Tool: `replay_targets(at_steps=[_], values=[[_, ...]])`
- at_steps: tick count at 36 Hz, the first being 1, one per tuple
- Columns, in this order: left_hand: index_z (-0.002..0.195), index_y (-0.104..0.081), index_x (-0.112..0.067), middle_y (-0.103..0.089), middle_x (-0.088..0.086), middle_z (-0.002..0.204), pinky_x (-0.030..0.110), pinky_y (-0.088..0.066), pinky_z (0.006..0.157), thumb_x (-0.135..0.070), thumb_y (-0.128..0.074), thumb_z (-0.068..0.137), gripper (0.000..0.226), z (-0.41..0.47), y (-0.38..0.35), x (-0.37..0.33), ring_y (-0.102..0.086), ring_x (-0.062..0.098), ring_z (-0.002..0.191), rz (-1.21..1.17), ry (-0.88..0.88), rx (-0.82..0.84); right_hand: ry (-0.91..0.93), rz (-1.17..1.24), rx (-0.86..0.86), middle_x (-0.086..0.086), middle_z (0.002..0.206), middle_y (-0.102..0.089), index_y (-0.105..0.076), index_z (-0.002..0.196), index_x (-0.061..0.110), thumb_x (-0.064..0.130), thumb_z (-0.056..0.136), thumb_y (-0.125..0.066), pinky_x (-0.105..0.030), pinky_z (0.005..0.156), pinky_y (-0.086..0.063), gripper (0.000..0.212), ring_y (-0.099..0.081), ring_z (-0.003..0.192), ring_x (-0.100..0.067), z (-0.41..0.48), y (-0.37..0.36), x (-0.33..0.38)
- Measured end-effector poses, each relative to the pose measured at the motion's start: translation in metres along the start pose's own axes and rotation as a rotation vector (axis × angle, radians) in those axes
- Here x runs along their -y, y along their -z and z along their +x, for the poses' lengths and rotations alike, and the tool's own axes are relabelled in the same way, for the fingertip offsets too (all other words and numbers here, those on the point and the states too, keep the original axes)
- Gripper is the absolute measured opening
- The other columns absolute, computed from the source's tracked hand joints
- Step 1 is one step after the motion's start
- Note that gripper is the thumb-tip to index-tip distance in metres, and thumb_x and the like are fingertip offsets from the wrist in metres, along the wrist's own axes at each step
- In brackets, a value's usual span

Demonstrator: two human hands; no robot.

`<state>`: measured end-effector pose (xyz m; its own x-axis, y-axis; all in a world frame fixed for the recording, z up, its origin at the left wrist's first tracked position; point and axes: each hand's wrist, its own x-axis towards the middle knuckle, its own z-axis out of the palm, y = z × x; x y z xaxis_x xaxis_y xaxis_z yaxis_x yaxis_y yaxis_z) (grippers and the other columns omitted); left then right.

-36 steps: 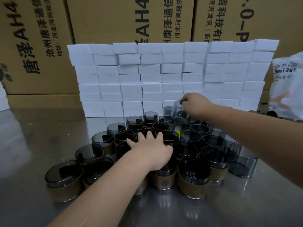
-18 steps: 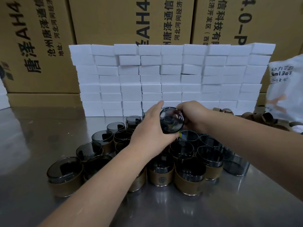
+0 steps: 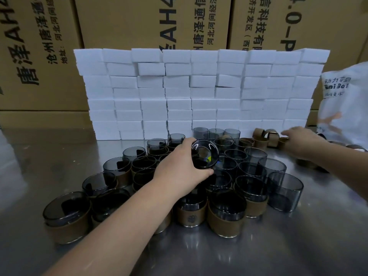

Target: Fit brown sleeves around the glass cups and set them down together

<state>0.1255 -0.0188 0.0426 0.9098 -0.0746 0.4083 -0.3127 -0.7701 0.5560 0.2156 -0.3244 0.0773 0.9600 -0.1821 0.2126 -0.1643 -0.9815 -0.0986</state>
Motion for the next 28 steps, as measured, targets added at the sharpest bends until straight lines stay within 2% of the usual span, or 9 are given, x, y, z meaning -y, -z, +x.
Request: replay_targets(at_steps=[4, 9, 12, 15, 18, 20, 22, 25, 28], values=[[0.13, -0.031, -0.04, -0.051, -0.013, 0.126, 0.026, -0.038, 0.084, -0.05, -0.073, 0.066, 0.077, 0.001, -0.001, 0.0, -0.051, 0.013, 0.113, 0.0, 0.008, -0.002, -0.081, -0.142, 0.043, -0.007, 0.151, -0.022, -0.025, 0.145, 0.026, 0.022, 0.091, -0.045, -0.049, 0.11, -0.025, 0.058, -0.018, 0.139, -0.032, 0.01, -0.024, -0.04], [0.129, -0.033, -0.039, -0.051, -0.013, 0.124, 0.025, -0.037, 0.082, -0.049, -0.073, 0.066, 0.075, 0.001, -0.001, 0.001, -0.051, 0.013, 0.111, 0.009, 0.027, 0.014, -0.242, -0.194, 0.139, -0.006, 0.158, 0.005, -0.005, 0.149, 0.028, 0.045, 0.091, -0.044, -0.052, 0.115, -0.012, 0.072, 0.003, 0.143, -0.034, 0.014, -0.045, -0.063], [0.126, -0.035, -0.039, -0.052, -0.013, 0.122, 0.027, -0.04, 0.083, -0.049, -0.073, 0.066, 0.072, 0.002, -0.001, 0.002, -0.052, 0.013, 0.108, 0.005, 0.034, 0.022, -0.234, -0.301, 0.207, -0.009, 0.155, -0.02, -0.01, 0.149, 0.023, 0.044, 0.095, -0.036, -0.046, 0.116, -0.009, 0.064, -0.014, 0.143, -0.033, 0.017, -0.053, -0.068], [0.122, -0.037, -0.041, -0.053, -0.013, 0.118, 0.03, -0.044, 0.086, -0.05, -0.073, 0.064, 0.068, 0.003, -0.002, 0.002, -0.054, 0.014, 0.105, 0.009, 0.04, 0.026, -0.116, -0.319, 0.165, -0.006, 0.128, -0.054, -0.048, 0.125, 0.024, 0.037, 0.092, -0.04, -0.045, 0.106, -0.032, 0.036, -0.041, 0.124, -0.03, 0.016, -0.052, -0.066], [0.12, -0.038, -0.04, -0.054, -0.012, 0.117, 0.033, -0.046, 0.087, -0.051, -0.073, 0.064, 0.067, 0.004, -0.002, 0.002, -0.054, 0.014, 0.104, 0.01, 0.041, 0.025, -0.001, -0.298, 0.084, -0.004, 0.099, -0.059, -0.061, 0.091, 0.029, 0.029, 0.089, -0.046, -0.036, 0.081, -0.05, 0.015, -0.055, 0.092, -0.026, 0.012, -0.042, -0.058], [0.119, -0.039, -0.039, -0.054, -0.012, 0.116, 0.033, -0.046, 0.087, -0.051, -0.073, 0.063, 0.067, 0.004, -0.002, 0.002, -0.054, 0.014, 0.103, 0.009, 0.041, 0.021, 0.051, -0.272, 0.072, -0.003, 0.086, -0.06, -0.059, 0.072, 0.028, 0.024, 0.089, -0.048, -0.033, 0.072, -0.05, 0.02, -0.056, 0.08, -0.023, 0.01, -0.037, -0.051], [0.119, -0.038, -0.039, -0.055, -0.012, 0.116, 0.033, -0.046, 0.086, -0.051, -0.073, 0.063, 0.066, 0.003, -0.002, 0.003, -0.055, 0.014, 0.103, 0.01, 0.042, 0.025, 0.134, -0.126, -0.022, -0.005, 0.079, -0.061, -0.06, 0.066, 0.02, 0.017, 0.087, -0.05, -0.035, 0.068, -0.048, 0.023, -0.056, 0.075, -0.024, 0.01, -0.038, -0.049], [0.119, -0.038, -0.039, -0.055, -0.012, 0.116, 0.034, -0.046, 0.087, -0.051, -0.072, 0.063, 0.066, 0.003, -0.002, 0.003, -0.055, 0.014, 0.103, 0.007, 0.04, 0.029, 0.064, -0.059, -0.264, -0.013, 0.101, -0.058, -0.061, 0.094, 0.014, 0.019, 0.083, -0.056, -0.037, 0.074, -0.046, 0.013, -0.052, 0.095, -0.032, 0.012, -0.038, -0.05], [0.121, -0.038, -0.039, -0.054, -0.012, 0.117, 0.034, -0.046, 0.087, -0.05, -0.072, 0.064, 0.068, 0.003, -0.001, 0.002, -0.054, 0.014, 0.104, 0.006, 0.04, 0.029, -0.126, -0.145, -0.038, -0.015, 0.126, -0.048, -0.051, 0.12, 0.014, 0.034, 0.085, -0.056, -0.041, 0.093, -0.043, 0.041, -0.044, 0.116, -0.035, 0.008, -0.041, -0.052]])
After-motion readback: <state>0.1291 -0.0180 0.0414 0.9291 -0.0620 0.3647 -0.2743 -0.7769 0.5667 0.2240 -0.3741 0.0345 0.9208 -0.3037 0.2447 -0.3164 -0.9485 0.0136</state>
